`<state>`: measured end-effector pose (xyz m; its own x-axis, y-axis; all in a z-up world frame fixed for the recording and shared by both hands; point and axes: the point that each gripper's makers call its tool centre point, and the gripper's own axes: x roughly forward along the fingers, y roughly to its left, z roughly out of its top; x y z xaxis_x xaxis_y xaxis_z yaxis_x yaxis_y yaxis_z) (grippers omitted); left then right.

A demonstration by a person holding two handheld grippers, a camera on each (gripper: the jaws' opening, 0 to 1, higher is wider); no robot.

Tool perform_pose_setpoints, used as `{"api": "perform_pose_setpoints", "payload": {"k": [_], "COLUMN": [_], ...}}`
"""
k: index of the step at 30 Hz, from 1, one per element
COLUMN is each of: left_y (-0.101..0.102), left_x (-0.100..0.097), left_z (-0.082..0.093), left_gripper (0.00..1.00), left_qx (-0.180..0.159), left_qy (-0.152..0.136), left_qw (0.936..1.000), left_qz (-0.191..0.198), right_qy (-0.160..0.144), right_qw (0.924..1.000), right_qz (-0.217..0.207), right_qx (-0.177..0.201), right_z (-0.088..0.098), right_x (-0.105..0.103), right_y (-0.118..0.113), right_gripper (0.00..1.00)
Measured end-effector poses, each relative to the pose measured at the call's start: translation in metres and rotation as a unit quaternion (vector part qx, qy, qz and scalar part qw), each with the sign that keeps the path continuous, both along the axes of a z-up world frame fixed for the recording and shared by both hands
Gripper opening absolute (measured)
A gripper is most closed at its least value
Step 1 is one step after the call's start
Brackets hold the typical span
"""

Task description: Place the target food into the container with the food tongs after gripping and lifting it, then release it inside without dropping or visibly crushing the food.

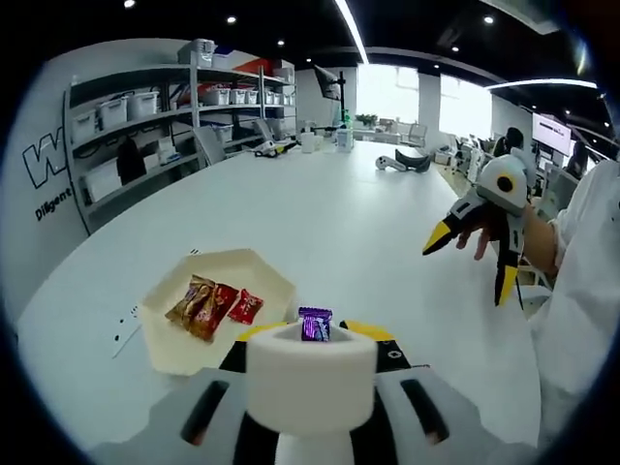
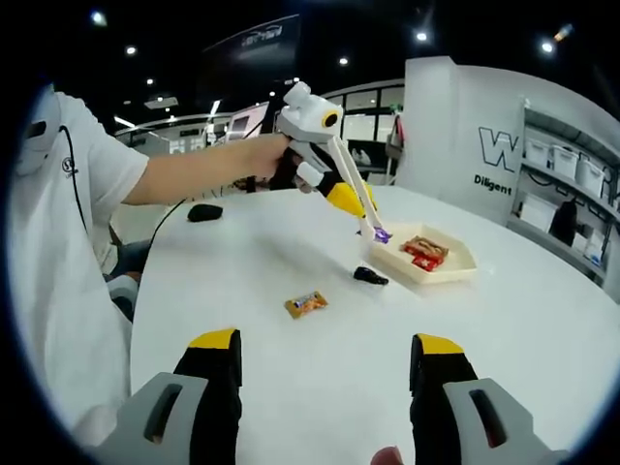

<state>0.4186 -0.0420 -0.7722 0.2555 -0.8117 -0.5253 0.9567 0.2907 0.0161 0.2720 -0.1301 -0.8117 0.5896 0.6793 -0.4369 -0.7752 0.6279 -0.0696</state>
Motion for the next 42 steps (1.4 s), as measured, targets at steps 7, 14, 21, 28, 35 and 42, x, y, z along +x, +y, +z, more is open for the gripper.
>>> {"api": "perform_pose_setpoints", "payload": {"k": [7, 14, 21, 28, 35, 42], "left_y": [0.003, 0.006, 0.007, 0.006, 0.003, 0.002], "left_x": [0.025, 0.046, 0.056, 0.069, 0.08, 0.085], "left_z": [0.002, -0.006, -0.016, -0.028, -0.043, -0.051], "left_gripper": [0.18, 0.18, 0.18, 0.18, 0.18, 0.18], "left_qx": [0.005, 0.008, 0.016, 0.022, 0.034, 0.047], "left_qy": [-0.011, -0.013, -0.016, -0.013, -0.004, -0.002], "left_qw": [0.9999, 0.9997, 0.9996, 0.9995, 0.9992, 0.9988], "left_qz": [0.012, 0.018, 0.015, 0.016, 0.019, 0.013], "right_qy": [0.002, 0.003, 0.006, 0.007, 0.008, 0.01], "right_qw": [1.0, 1.0, 1.0, 1.0, 1.0, 0.9999], "right_qz": [0.002, 0.0, 0.0, 0.0, -0.005, -0.004], "right_qx": [-0.001, -0.001, -0.003, -0.002, -0.004, -0.003], "right_z": [-0.002, -0.002, -0.005, -0.004, -0.004, -0.005], "right_x": [0.001, 0.001, 0.002, 0.003, 0.003, 0.004], "right_y": [0.001, -0.001, -0.001, -0.002, -0.005, -0.006], "right_gripper": [0.68, 0.68, 0.68, 0.68, 0.68, 0.68]}}
